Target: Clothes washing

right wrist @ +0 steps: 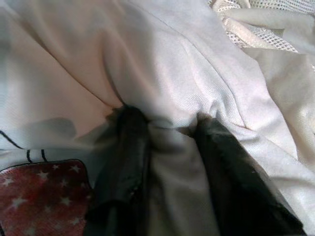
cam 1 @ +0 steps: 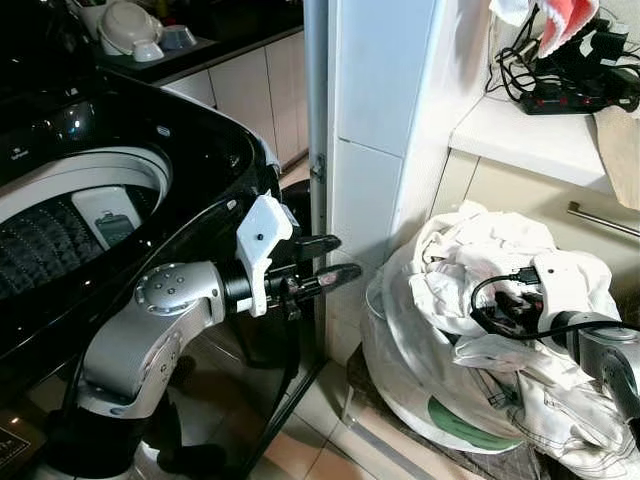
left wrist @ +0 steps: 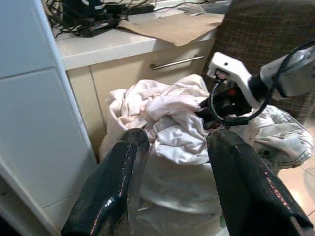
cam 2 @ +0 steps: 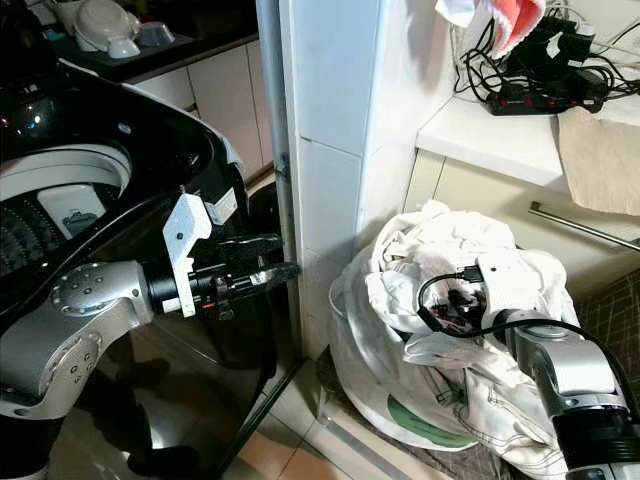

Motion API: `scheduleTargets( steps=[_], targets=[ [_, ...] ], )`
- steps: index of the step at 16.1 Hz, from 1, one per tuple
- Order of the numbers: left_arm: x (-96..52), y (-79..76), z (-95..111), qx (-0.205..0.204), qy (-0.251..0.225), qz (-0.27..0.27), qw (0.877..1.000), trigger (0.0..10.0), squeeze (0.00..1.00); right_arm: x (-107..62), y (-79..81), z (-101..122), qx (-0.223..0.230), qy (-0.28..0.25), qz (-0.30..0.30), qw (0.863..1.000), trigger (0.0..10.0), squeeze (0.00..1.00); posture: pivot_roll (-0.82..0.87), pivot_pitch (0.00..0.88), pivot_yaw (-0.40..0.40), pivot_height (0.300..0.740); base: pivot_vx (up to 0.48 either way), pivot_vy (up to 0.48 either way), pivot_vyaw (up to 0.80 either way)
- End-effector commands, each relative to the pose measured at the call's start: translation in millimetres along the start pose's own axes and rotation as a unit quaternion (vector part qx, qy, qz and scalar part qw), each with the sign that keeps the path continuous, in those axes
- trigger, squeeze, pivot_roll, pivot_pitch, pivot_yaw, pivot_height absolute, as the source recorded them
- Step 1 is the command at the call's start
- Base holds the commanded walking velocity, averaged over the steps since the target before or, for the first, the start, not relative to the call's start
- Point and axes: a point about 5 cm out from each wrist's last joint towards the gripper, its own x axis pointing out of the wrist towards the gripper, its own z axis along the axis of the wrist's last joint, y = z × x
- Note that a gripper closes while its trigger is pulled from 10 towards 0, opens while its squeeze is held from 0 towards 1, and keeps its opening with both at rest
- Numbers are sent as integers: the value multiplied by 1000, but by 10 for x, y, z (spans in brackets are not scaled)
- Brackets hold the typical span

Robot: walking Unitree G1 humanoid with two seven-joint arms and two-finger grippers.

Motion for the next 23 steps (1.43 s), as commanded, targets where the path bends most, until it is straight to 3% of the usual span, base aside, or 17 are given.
scheduleTargets(
  steps=[1, 9, 11, 12, 15, 17, 18, 19, 20, 23],
  targets=[
    [2, -43, -7, -4, 4, -13, 1000, 10000, 0, 2, -25, 35, 4, -2, -1, 1000, 0, 0, -106, 0, 36, 740, 0, 0, 0],
    [5, -55, -37, -8, 11, -16, 1000, 10000, 0, -92, -64, 159, 6, -18, 5, 1000, 0, 0, -113, 0, 35, 740, 0, 0, 0],
    [-1, -40, -32, -2, 10, -7, 1000, 10000, 0, -198, -70, 317, 18, -52, 17, 998, 0, 0, -110, 0, 32, 740, 0, 0, 0],
    [-4, -15, -15, 1, 4, 3, 1000, 10000, 0, -303, -43, 517, 37, -105, 48, 993, 0, 0, -111, 0, 31, 740, 0, 0, 0],
    [37, 57, 76, 5, -30, 35, 999, 10000, 0, -706, 138, 1099, 81, -257, 178, 946, 0, 0, -121, 0, 33, 740, 0, 0, 0],
    [136, 151, 284, 29, -90, 85, 992, 10000, 0, -1036, 341, 1460, 76, -343, 269, 897, 0, 0, -125, 0, 28, 740, 0, 0, 0],
    [166, 159, 363, 30, -112, 88, 989, 10000, 886, -1123, 405, 1543, 77, -365, 295, 880, 0, 0, -123, 0, 25, 740, 0, 0, 0],
    [235, 141, 534, 22, -157, 81, 984, 10000, 1000, -1258, 509, 1662, 83, -396, 339, 849, 0, 0, -122, 0, 20, 740, 0, 0, 0],
    [322, 90, 673, 26, -188, 63, 980, 10000, 1000, -1352, 604, 1759, 94, -417, 374, 823, 0, 0, -119, 0, 15, 740, 0, 0, 0],
    [541, 17, 767, 38, -207, 63, 976, 10000, 1000, -1441, 760, 1862, 122, -434, 423, 786, 0, 0, -113, 0, 6, 740, 0, 0, 0]
  ],
)
